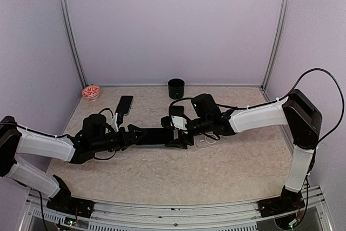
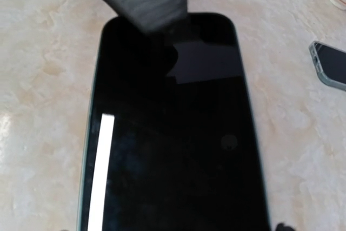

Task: Put the phone into the phone case
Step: Pass from the right arm to the left

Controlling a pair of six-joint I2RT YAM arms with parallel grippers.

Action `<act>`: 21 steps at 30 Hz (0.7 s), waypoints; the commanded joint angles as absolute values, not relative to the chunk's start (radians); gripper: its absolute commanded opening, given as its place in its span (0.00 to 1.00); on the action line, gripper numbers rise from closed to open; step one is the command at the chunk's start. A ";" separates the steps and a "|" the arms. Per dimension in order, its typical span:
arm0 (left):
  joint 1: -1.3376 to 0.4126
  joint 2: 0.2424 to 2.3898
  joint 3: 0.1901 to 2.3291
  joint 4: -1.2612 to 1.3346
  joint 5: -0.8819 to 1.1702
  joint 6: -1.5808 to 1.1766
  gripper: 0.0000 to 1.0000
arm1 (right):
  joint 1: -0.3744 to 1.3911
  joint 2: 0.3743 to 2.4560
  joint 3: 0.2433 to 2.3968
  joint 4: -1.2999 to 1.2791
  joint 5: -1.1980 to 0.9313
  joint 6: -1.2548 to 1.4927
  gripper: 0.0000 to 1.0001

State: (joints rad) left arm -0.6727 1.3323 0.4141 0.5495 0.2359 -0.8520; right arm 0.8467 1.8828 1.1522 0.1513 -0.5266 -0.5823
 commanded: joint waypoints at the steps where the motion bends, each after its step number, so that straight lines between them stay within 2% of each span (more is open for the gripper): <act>1: -0.667 1.351 0.416 0.640 0.321 -0.846 0.83 | 0.865 1.831 1.128 0.229 -0.538 -0.590 0.54; 10: -0.667 1.394 0.418 0.720 0.414 -0.868 0.66 | 0.872 1.817 1.112 0.257 -0.523 -0.596 0.54; 21: -0.669 1.426 0.411 0.788 0.460 -0.889 0.28 | 0.874 1.820 1.099 0.258 -0.513 -0.611 0.54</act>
State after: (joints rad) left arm -0.6632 1.4166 0.4133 0.7006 0.4004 -0.8909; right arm 0.8577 1.8626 1.1110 0.2073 -0.5205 -0.6044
